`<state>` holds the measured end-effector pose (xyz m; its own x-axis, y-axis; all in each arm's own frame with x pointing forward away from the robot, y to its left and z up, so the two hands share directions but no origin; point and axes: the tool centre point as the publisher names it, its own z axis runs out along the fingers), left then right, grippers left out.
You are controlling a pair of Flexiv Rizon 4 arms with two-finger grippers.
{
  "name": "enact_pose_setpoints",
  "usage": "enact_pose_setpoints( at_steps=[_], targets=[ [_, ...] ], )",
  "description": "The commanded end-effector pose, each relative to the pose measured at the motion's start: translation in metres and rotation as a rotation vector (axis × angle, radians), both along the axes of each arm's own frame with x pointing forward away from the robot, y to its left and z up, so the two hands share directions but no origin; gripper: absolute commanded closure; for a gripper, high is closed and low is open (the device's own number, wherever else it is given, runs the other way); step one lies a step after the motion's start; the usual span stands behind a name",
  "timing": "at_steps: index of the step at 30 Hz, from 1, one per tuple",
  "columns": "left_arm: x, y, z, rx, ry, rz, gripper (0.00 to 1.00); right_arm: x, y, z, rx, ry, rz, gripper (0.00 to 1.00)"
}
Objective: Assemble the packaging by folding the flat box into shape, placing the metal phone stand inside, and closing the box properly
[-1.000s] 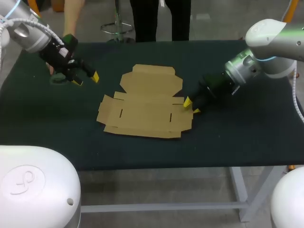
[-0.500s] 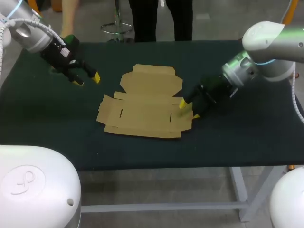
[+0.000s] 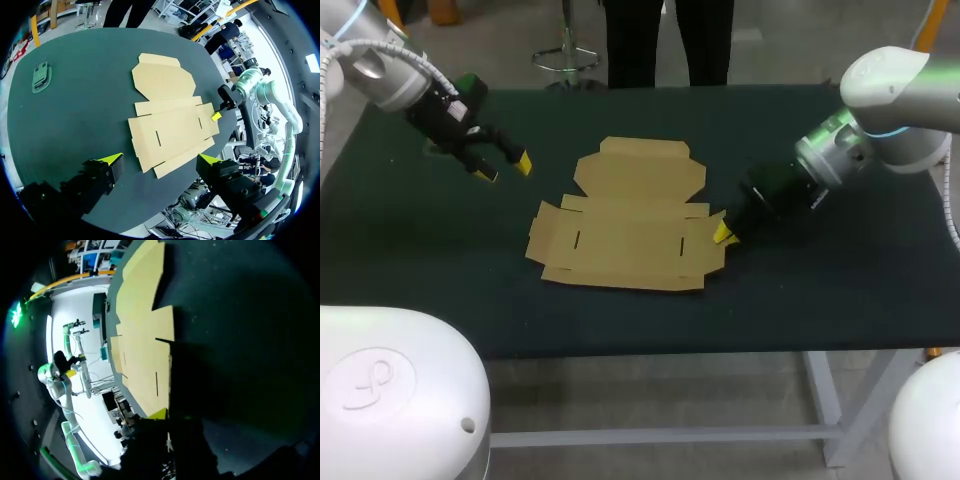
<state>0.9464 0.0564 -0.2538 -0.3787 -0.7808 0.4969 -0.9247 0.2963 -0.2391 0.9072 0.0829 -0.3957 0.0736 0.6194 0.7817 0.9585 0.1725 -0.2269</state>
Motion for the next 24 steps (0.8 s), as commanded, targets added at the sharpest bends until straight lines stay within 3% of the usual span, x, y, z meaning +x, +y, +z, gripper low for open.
enact_pose_setpoints(
  at_steps=[1, 8, 24],
  targets=[
    [-0.003, -0.001, 0.0, 0.003, -0.002, 0.004, 0.0, 0.001, -0.005, -0.001, 0.016, 0.014, 0.019, 1.0],
    [-0.006, -0.004, 0.001, 0.008, -0.003, 0.007, 0.0, -0.002, -0.008, -0.004, 0.041, 0.02, 0.087, 1.0],
    [-0.015, -0.008, 0.002, 0.008, -0.011, 0.011, 0.0, -0.011, -0.013, -0.001, 0.053, -0.039, 0.183, 1.0]
  ],
)
